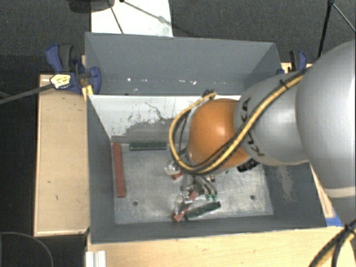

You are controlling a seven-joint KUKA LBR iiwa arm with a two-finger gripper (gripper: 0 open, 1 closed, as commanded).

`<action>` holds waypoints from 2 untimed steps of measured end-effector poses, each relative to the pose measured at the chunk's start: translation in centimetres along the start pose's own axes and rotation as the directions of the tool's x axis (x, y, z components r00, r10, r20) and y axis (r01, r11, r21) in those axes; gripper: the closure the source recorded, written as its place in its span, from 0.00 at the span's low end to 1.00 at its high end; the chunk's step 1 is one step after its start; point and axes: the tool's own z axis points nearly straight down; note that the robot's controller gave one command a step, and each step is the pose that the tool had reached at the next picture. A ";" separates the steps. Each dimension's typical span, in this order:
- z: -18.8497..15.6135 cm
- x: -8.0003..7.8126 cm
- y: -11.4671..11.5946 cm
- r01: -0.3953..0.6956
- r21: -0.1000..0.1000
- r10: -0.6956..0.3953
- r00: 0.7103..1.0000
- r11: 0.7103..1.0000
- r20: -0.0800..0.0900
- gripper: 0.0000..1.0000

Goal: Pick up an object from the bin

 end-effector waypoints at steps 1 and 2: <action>-0.2 0.7 -3.5 0.102 0.002 -0.102 0.995 0.995 -0.002 0.00; 0.1 -0.2 -7.3 0.146 0.002 -0.146 0.989 0.989 0.002 0.00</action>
Offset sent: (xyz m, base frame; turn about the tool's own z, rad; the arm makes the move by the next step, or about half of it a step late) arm 0.0111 -0.0749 -0.0019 -0.1477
